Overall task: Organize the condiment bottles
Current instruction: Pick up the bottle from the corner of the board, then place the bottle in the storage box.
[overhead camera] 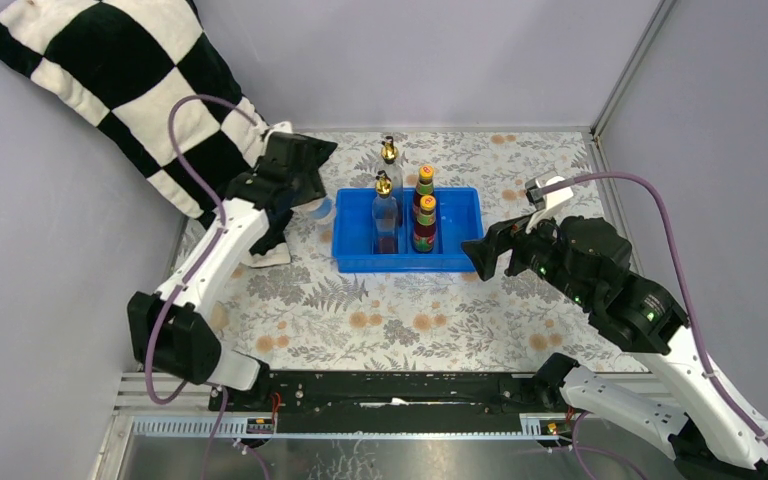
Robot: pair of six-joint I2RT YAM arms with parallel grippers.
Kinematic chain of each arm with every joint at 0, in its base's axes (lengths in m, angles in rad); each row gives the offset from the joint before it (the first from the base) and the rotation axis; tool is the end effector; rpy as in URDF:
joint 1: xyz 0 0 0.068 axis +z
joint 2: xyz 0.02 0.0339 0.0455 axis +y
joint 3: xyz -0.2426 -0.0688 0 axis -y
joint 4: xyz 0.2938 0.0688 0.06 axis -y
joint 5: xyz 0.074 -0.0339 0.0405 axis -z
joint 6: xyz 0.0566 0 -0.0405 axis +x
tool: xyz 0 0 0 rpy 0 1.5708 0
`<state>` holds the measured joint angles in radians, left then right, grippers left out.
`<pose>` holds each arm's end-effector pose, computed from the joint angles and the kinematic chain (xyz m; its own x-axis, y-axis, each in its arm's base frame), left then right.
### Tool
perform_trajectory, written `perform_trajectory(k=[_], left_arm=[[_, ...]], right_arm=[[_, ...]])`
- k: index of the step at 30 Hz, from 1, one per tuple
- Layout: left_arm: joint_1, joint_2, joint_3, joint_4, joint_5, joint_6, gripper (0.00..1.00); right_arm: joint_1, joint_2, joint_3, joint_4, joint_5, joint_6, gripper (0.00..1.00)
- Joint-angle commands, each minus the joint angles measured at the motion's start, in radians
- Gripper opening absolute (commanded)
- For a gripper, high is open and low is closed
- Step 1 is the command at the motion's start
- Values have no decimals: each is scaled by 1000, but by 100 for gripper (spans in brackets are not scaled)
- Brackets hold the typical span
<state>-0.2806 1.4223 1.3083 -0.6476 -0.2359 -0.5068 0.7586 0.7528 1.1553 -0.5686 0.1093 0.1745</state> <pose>0.3652 -0.0915 0.2906 -0.6315 -0.3091 -0.7110 -0.2285 0.9506 -0.2103 0.1626 0.1456 0.4281 -0.2233 0.0261 -0.9744 -0.5757 0.8031 0.1535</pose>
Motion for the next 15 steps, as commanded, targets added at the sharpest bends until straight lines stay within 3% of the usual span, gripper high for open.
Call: perform_trajectory(k=[1,7,15], left_arm=[[-88,84,159,22,-54,5,0],[-118,254,328,-7,-35,65,0],[-117,348,326,24,-30,94,0]], right_arm=[[-4,9,-6,48,-29,24,95],[-3,15,-14,56,-30,37,95],[-4,35,-24,69,-29,39,95]])
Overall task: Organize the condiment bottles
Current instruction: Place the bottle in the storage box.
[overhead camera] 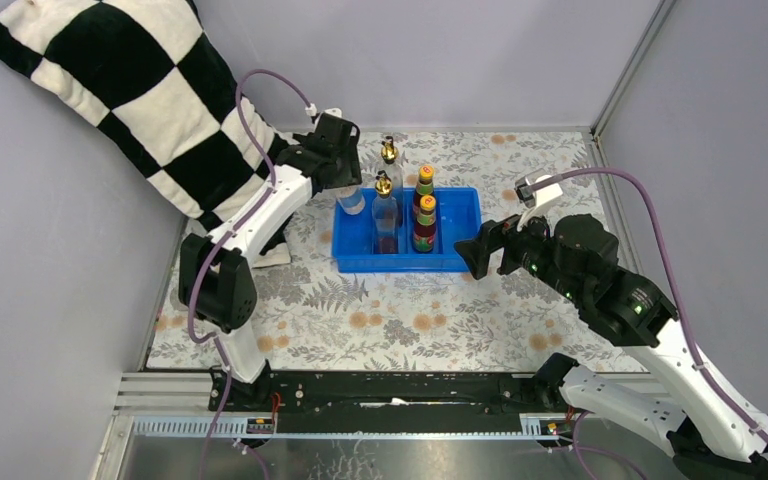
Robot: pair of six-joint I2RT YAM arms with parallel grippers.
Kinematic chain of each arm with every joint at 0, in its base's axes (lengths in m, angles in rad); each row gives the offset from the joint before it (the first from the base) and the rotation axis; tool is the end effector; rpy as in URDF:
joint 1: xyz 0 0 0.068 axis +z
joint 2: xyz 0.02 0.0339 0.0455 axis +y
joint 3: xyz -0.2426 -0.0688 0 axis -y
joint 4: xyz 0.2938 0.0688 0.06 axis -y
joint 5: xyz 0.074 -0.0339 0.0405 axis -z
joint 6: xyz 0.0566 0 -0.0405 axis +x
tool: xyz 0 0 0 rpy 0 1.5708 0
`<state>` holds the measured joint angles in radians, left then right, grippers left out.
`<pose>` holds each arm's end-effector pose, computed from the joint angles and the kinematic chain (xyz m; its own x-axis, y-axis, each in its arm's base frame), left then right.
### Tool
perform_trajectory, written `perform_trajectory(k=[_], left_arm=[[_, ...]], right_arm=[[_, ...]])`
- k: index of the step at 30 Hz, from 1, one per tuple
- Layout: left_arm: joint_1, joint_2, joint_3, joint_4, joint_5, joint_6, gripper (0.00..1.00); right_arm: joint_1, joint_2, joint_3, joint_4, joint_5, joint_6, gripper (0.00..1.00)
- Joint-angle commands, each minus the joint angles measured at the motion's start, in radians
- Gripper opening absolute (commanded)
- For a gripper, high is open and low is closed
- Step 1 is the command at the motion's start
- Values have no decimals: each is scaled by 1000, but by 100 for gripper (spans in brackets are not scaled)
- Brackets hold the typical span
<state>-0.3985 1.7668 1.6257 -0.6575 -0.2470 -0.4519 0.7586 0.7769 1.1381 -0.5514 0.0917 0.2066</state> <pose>0.4261 -0.1644 0.2772 -0.6896 -0.1691 -0.7042 -0.0913 0.9849 -0.1471 0.1695 0.1535 0.4189 -0.2614 0.0337 -0.9646 -0.5784 0.7946 0.1845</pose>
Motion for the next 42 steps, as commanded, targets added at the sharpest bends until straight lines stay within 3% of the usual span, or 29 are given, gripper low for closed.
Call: perform_trajectory(k=[1,28,29,33,42], left_arm=[[1,10,7,41,-11,41,0],[1,110,-72,163,69,74,3],[0,112,-73,167,72,79,5],[1,94,-105,201,78,94,29],[1,101,-105,197,72,101,41]], right_arm=[[-4,13,-8,56,-12,8,95],[-4,27,-31,76,-12,1,95],[-3,27,-31,74,-12,1,95],[-4,17,-43,75,-5,-4,95],[-4,14,-54,74,-7,-2,95]])
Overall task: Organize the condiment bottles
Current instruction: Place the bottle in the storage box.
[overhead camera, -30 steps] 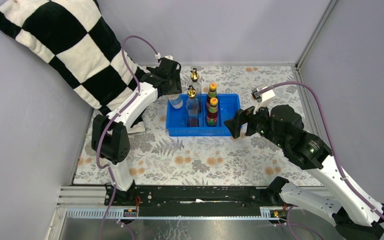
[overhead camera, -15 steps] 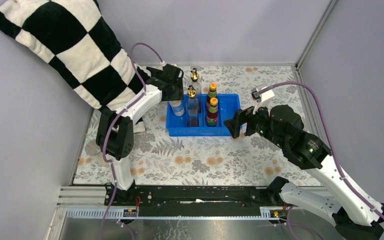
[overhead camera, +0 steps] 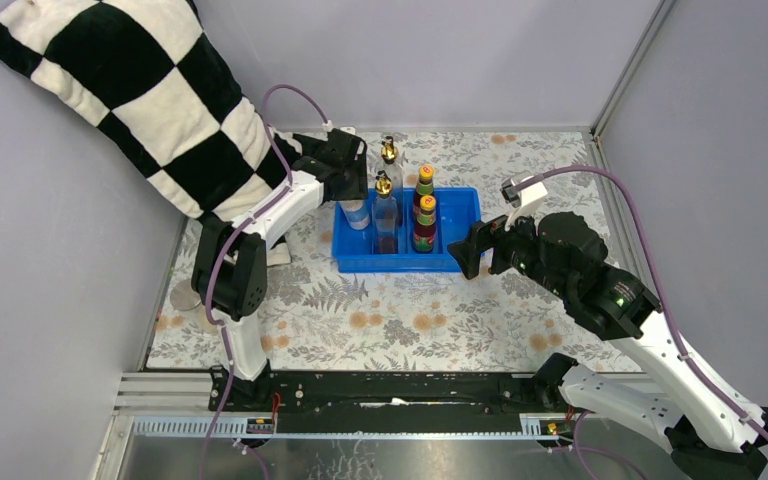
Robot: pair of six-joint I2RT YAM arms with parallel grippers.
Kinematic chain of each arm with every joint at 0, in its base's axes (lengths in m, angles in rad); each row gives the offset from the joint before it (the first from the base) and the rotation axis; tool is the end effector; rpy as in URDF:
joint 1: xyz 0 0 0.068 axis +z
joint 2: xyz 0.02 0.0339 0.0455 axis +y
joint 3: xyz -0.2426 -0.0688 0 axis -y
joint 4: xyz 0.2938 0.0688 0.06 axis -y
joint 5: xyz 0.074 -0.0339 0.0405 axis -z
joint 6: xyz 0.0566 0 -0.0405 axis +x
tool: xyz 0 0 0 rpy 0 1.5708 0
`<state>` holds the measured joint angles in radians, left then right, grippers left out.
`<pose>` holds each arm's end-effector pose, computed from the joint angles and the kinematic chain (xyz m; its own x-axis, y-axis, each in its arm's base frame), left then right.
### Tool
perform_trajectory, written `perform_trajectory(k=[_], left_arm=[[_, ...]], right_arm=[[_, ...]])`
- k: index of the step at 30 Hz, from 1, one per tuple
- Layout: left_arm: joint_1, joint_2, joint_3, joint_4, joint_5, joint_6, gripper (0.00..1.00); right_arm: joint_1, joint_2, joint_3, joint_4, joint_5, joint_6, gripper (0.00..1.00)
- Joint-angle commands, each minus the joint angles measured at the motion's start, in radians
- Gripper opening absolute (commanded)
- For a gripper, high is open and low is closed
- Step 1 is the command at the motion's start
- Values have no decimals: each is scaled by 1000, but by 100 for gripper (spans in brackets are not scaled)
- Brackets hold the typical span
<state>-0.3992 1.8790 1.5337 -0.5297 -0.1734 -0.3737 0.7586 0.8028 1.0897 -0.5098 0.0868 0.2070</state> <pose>0.4401 -0.1751 0.2021 -0.7610 -0.0693 -0.6451 0.0034 0.9938 -0.1107 0.1801 0.1639 0.3999 -0.2853 0.0117 -0.9584 -0.5777 0.7958 0.1817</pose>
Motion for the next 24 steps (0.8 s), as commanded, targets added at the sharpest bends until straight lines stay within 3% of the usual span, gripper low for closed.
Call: perform_trajectory(k=[1,3,6,13,16,24], left_arm=[[3,-12,-17,71,-1,22,42],[2,-15,-17,71,6,24,47],[2,-27,-25,72,-1,27,61],[2,-60,-24,60,-5,28,71],[2,-74,-18,54,0,31,81],[2,-92,5,29,5,35,85]], right_arm=[[-4,-14,-8,33,-4,-2,95],[-4,-16,-13,35,-6,1,95],[-4,-16,-25,39,-16,7,95],[-4,-16,-24,43,-24,12,95],[-4,-16,-27,44,-31,18,95],[-4,-21,-29,46,-41,28,95]])
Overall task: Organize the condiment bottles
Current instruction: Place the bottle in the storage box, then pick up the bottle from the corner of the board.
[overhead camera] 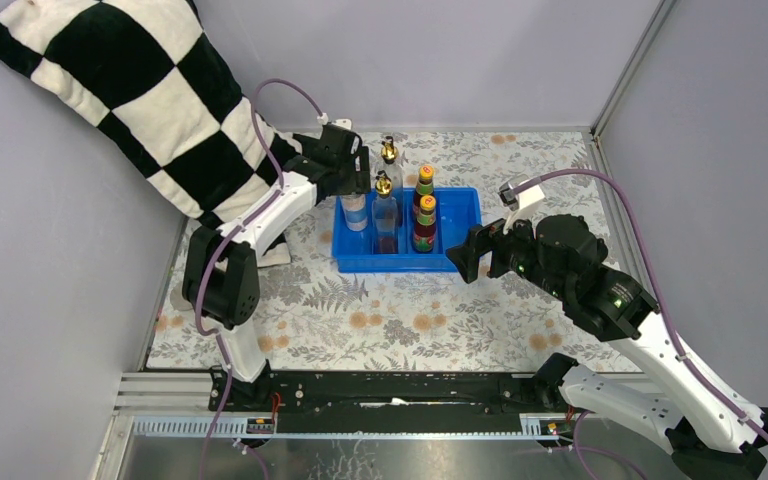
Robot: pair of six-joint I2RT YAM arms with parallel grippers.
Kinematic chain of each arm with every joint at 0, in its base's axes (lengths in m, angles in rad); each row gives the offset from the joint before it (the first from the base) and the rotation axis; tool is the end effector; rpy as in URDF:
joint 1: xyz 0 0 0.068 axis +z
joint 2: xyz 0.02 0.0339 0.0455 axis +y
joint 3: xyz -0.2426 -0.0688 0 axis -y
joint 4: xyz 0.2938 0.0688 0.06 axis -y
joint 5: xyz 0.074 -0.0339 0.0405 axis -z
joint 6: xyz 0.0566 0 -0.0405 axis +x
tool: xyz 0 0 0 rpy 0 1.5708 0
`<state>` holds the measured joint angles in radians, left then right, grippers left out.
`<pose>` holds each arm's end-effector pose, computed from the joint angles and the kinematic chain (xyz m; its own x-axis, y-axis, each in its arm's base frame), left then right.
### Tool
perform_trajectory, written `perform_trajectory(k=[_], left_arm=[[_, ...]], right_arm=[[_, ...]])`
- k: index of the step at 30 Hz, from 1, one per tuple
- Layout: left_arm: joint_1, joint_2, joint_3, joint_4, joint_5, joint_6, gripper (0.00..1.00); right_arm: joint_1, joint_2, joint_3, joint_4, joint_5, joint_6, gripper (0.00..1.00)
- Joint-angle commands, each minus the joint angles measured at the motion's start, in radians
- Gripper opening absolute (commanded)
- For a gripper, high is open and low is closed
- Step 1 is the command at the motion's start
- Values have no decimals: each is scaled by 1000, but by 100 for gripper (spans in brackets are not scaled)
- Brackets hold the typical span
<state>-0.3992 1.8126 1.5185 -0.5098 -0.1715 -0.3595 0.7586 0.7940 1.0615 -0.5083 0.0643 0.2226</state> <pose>0.4338 -0.1725 0.2279 -0.7174 -0.0736 -0.6928 0.0230 0.9914 -0.1291 0.1797 0.1653 0.3909 -0.3104 0.0094 -0.9506 -0.5872 0.7845 0.1995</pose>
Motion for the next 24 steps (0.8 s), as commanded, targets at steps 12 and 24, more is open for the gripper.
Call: perform_trajectory(k=[12,24], left_arm=[[2,-109,72,-52,-39,33,99],[3,-471,-57,-90,11,-62,99]], right_arm=[[-3,-16,-6,51,-45,26,95],[-3,-50,-2,28,-52,41,95]])
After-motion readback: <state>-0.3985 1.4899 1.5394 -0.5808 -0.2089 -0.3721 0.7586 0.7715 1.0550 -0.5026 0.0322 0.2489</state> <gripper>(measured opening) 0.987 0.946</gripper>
